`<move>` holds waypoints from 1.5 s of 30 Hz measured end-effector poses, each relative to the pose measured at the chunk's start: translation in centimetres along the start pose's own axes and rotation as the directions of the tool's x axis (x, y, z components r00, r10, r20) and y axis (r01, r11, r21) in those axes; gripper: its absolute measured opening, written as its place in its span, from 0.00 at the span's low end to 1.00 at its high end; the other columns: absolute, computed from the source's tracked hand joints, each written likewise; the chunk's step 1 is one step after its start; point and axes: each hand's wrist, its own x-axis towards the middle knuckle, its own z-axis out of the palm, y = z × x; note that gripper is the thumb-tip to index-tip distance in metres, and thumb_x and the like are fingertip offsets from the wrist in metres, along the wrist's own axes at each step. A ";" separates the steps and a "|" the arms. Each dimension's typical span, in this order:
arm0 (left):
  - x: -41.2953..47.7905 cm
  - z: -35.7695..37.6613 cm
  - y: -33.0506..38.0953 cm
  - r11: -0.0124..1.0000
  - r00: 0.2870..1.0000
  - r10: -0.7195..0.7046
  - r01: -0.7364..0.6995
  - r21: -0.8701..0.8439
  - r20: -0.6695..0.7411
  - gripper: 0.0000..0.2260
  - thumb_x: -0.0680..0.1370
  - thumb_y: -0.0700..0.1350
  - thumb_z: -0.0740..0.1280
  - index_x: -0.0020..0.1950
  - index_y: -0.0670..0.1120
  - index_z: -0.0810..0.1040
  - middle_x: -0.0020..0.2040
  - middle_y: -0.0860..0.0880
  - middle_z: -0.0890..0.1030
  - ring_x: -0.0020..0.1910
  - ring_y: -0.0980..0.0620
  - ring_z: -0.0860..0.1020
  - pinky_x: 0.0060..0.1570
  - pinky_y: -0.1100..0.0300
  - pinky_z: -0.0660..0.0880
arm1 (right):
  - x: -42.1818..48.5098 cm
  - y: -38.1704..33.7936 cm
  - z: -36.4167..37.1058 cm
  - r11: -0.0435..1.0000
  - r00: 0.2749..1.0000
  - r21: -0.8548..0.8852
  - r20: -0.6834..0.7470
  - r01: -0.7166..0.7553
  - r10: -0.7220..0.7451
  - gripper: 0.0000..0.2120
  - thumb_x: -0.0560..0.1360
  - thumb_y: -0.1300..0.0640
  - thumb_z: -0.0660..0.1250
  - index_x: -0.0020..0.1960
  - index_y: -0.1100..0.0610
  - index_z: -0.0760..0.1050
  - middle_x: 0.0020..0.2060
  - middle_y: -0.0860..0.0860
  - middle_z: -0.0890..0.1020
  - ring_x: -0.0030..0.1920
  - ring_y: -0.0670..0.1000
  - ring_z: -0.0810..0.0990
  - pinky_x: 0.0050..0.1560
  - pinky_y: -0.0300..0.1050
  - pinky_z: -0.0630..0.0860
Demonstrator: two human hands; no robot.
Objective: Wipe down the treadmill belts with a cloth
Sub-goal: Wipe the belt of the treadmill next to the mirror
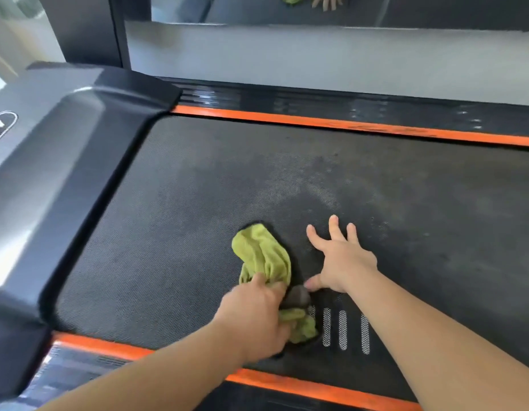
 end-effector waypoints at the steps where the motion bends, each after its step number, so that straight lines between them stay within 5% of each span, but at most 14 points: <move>1: -1.1 0.3 0.1 0.996 0.997 0.078 -0.079 0.030 0.031 0.23 0.77 0.65 0.63 0.67 0.55 0.69 0.60 0.47 0.72 0.57 0.39 0.78 0.54 0.48 0.77 | 0.0 0.0 0.0 1.000 1.000 0.002 -0.004 0.008 -0.008 0.59 0.66 0.31 0.77 0.79 0.30 0.35 0.80 0.46 0.29 0.81 0.59 0.33 0.72 0.69 0.66; 3: -0.6 -0.7 -1.4 0.989 0.993 0.117 -0.117 0.086 0.006 0.23 0.77 0.66 0.62 0.68 0.56 0.68 0.60 0.48 0.72 0.58 0.41 0.78 0.53 0.50 0.76 | 0.0 0.1 0.1 1.000 1.000 0.013 -0.016 0.015 -0.015 0.60 0.65 0.32 0.78 0.79 0.30 0.36 0.80 0.46 0.29 0.81 0.59 0.33 0.72 0.69 0.65; 7: 3.5 -3.7 -3.6 0.971 0.987 -0.134 0.148 0.188 -0.084 0.27 0.75 0.71 0.61 0.68 0.59 0.68 0.62 0.49 0.70 0.62 0.43 0.74 0.58 0.47 0.73 | 0.0 0.1 0.0 1.000 1.000 0.019 0.018 0.003 -0.003 0.61 0.65 0.33 0.78 0.79 0.30 0.35 0.80 0.45 0.28 0.81 0.58 0.31 0.74 0.70 0.63; 10: 4.5 -4.2 -2.0 0.928 0.998 -0.063 0.068 0.366 -0.026 0.34 0.73 0.71 0.60 0.74 0.55 0.66 0.80 0.44 0.49 0.79 0.35 0.51 0.70 0.26 0.52 | 0.2 0.0 -0.1 1.000 1.000 0.011 0.030 0.004 -0.005 0.61 0.66 0.33 0.78 0.79 0.31 0.34 0.79 0.46 0.27 0.81 0.59 0.31 0.74 0.70 0.62; 12: 4.6 -4.7 -1.4 0.923 0.993 -0.008 -0.036 0.384 0.114 0.40 0.73 0.66 0.62 0.81 0.50 0.57 0.82 0.46 0.34 0.80 0.36 0.34 0.73 0.25 0.39 | 0.2 -0.1 -0.2 1.000 1.000 0.008 0.031 0.000 -0.001 0.61 0.66 0.34 0.78 0.79 0.31 0.33 0.79 0.46 0.27 0.81 0.59 0.30 0.74 0.70 0.61; 14: 5.1 -5.4 -2.2 0.932 0.979 0.069 -0.132 0.336 0.192 0.39 0.74 0.59 0.66 0.82 0.51 0.55 0.83 0.48 0.45 0.82 0.38 0.45 0.77 0.33 0.54 | 0.3 0.0 -0.2 1.000 1.000 0.003 0.029 -0.002 0.002 0.61 0.66 0.34 0.78 0.79 0.31 0.33 0.79 0.46 0.27 0.81 0.59 0.30 0.74 0.70 0.61; 17: 6.1 -5.4 -4.2 0.950 0.974 0.189 -0.214 0.228 0.126 0.30 0.74 0.58 0.68 0.75 0.58 0.66 0.72 0.57 0.66 0.71 0.49 0.66 0.61 0.47 0.77 | 0.3 0.1 -0.1 1.000 1.000 0.009 0.030 0.001 -0.001 0.61 0.66 0.34 0.79 0.79 0.31 0.34 0.79 0.46 0.27 0.81 0.59 0.31 0.75 0.70 0.60; 23: 6.5 -3.3 -4.0 0.999 0.980 -0.047 0.044 -0.022 -0.194 0.27 0.69 0.66 0.64 0.67 0.60 0.77 0.58 0.59 0.72 0.63 0.52 0.69 0.61 0.57 0.75 | 0.5 0.3 0.1 1.000 1.000 0.023 0.018 0.010 -0.011 0.60 0.67 0.37 0.80 0.79 0.30 0.35 0.79 0.46 0.27 0.81 0.58 0.31 0.75 0.70 0.58; 25: 4.6 -0.9 -2.2 0.997 0.979 0.062 -0.068 -0.024 -0.196 0.25 0.66 0.66 0.63 0.60 0.59 0.79 0.52 0.58 0.73 0.59 0.53 0.72 0.59 0.58 0.77 | 0.7 0.4 0.3 1.000 1.000 0.026 0.004 0.000 0.000 0.58 0.70 0.42 0.79 0.78 0.29 0.36 0.79 0.45 0.27 0.81 0.58 0.31 0.75 0.69 0.59; 29: 0.2 2.8 -2.0 0.927 0.887 0.370 -0.373 0.046 -0.274 0.14 0.69 0.59 0.63 0.54 0.62 0.76 0.46 0.59 0.73 0.48 0.58 0.70 0.31 0.63 0.78 | 0.5 0.5 0.1 0.999 1.000 0.044 -0.005 0.019 -0.019 0.60 0.66 0.35 0.78 0.79 0.30 0.36 0.80 0.45 0.28 0.81 0.58 0.31 0.74 0.70 0.60; 32: 2.2 -0.2 -5.8 0.996 0.971 0.068 -0.078 -0.035 -0.228 0.25 0.69 0.59 0.59 0.66 0.60 0.75 0.57 0.55 0.73 0.60 0.50 0.70 0.53 0.53 0.79 | 0.4 0.3 -0.1 1.000 1.000 0.017 -0.003 0.012 -0.012 0.60 0.66 0.34 0.78 0.79 0.31 0.35 0.80 0.46 0.29 0.81 0.58 0.32 0.73 0.70 0.62; 35: 5.0 -2.5 -7.7 0.971 0.930 -0.232 0.204 -0.124 -0.286 0.27 0.67 0.61 0.59 0.65 0.57 0.77 0.56 0.51 0.72 0.60 0.45 0.70 0.59 0.48 0.77 | 0.2 0.1 -0.1 1.000 1.000 0.006 -0.003 -0.003 0.003 0.60 0.65 0.33 0.78 0.79 0.31 0.35 0.80 0.46 0.29 0.81 0.59 0.33 0.72 0.70 0.65; 42: -2.1 2.3 0.6 0.973 0.976 0.206 -0.212 -0.089 -0.063 0.26 0.69 0.61 0.61 0.66 0.57 0.74 0.59 0.54 0.72 0.63 0.50 0.69 0.64 0.57 0.71 | 0.0 0.0 -0.2 1.000 1.000 0.006 -0.003 -0.004 0.004 0.60 0.65 0.32 0.78 0.79 0.31 0.35 0.80 0.46 0.30 0.81 0.59 0.33 0.71 0.71 0.67; 45: -2.1 1.8 -0.3 0.975 0.971 0.221 -0.223 -0.010 -0.086 0.23 0.72 0.57 0.64 0.68 0.56 0.73 0.62 0.53 0.70 0.63 0.49 0.68 0.58 0.55 0.74 | -0.1 0.0 -0.2 1.000 1.000 0.001 -0.012 -0.003 0.003 0.60 0.65 0.31 0.78 0.79 0.31 0.35 0.80 0.46 0.30 0.82 0.59 0.34 0.71 0.70 0.67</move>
